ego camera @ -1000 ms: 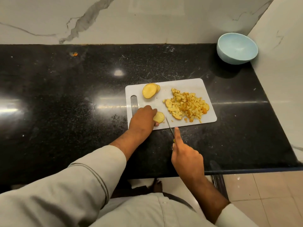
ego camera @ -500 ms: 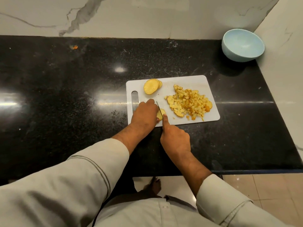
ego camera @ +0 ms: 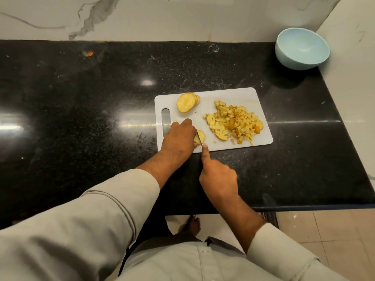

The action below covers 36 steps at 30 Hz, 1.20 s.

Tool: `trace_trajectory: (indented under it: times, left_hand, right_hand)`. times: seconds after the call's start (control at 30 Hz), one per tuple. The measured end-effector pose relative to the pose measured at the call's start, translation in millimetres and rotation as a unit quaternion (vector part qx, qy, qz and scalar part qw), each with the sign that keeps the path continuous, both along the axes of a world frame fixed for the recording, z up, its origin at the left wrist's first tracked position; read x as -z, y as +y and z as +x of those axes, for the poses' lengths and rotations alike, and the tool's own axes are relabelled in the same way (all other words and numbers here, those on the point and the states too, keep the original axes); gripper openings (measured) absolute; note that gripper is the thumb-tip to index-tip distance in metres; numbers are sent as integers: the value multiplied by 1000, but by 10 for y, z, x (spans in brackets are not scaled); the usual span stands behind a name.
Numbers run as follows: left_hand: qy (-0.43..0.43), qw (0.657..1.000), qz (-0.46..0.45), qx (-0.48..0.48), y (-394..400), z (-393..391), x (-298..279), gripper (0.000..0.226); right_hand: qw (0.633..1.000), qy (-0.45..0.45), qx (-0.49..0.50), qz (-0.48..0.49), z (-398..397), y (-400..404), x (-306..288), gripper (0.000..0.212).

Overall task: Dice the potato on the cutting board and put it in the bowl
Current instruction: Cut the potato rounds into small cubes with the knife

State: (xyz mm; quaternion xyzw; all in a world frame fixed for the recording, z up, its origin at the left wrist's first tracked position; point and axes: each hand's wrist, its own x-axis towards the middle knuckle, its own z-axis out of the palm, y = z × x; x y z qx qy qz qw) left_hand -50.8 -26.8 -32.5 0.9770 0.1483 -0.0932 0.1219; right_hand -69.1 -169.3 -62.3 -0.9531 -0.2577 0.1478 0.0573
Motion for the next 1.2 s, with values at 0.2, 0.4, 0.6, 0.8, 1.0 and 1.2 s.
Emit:
trace_trajectory:
  times: [0.2, 0.4, 0.6, 0.8, 1.0, 1.2]
  left_hand:
    - [-26, 998, -48, -41, 5, -16, 9, 28]
    - [-33, 988, -116, -98, 54, -31, -4, 31]
    - [-13, 993, -95, -72, 98, -27, -40, 27]
    - [6, 998, -55, -26, 84, 31, -86, 25]
    - [-18, 997, -63, -36, 62, 9, -64, 16]
    - [-30, 995, -79, -49, 72, -18, -4, 24]
  right_hand:
    - [1000, -10, -7, 0, -313, -374, 4, 69]
    - [999, -39, 15, 14, -220, -263, -87, 64]
    - [1000, -21, 17, 13, -51, 131, -22, 67]
    - [999, -14, 35, 2, 52, 252, 31, 72]
    - [999, 1, 33, -21, 127, 319, 42, 73]
    - [1000, 14, 0, -28, 68, 198, 24, 73]
